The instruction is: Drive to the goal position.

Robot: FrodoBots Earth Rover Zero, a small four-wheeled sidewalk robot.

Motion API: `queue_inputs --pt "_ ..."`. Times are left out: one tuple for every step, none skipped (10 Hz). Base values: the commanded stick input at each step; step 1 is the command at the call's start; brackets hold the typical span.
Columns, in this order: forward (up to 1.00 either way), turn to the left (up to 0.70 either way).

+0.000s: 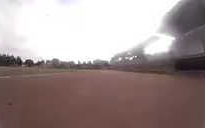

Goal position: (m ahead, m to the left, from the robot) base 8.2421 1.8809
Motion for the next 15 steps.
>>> queue_inputs --pt "0.7 0.0" --pt "0.7 0.0" --pt "0.7 0.0" --pt "0.7 0.0" --pt "0.7 0.0" --pt "0.7 0.0" --pt "0.7 0.0" --pt "0.7 0.0" --pt "0.7 0.0" --pt "0.7 0.0" --pt "0.7 0.0" --pt "0.7 0.0" --pt "0.7 0.0" --pt "0.7 0.0" --pt "0.7 0.0"
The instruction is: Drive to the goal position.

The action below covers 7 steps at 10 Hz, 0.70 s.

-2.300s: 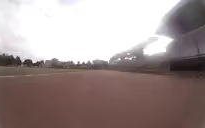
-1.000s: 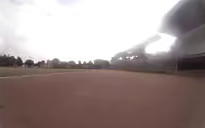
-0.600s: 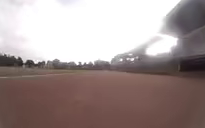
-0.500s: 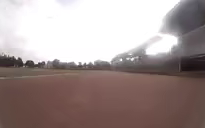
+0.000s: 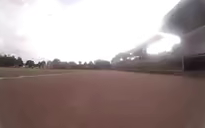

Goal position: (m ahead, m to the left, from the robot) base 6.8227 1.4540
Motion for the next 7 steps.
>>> queue_inputs --pt "0.7 0.0" --pt "0.7 0.0" --pt "0.7 0.0" --pt "0.7 0.0" --pt "0.7 0.0" --pt "0.7 0.0" --pt "0.7 0.0"
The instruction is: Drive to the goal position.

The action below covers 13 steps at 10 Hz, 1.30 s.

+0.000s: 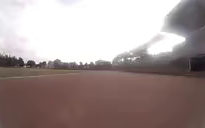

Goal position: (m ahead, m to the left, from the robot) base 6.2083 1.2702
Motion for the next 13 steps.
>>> queue_inputs --pt "0.7 0.0" --pt "0.7 0.0" --pt "0.7 0.0" --pt "0.7 0.0" --pt "0.7 0.0" --pt "0.7 0.0" --pt "0.7 0.0" --pt "0.7 0.0" --pt "0.7 0.0" --pt "0.7 0.0" --pt "0.7 0.0" --pt "0.7 0.0" --pt "0.7 0.0"
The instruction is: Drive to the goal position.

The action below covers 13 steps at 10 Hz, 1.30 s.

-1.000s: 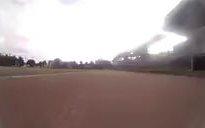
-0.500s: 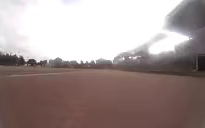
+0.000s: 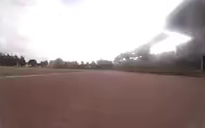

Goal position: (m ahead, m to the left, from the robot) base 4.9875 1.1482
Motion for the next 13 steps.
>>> queue_inputs --pt "0.7 0.0" --pt "0.7 0.0" --pt "0.7 0.0" --pt "0.7 0.0" --pt "0.7 0.0" --pt "0.7 0.0" --pt "0.7 0.0" --pt "0.7 0.0" --pt "0.7 0.0" --pt "0.7 0.0" --pt "0.7 0.0" --pt "0.7 0.0" --pt "0.7 0.0"
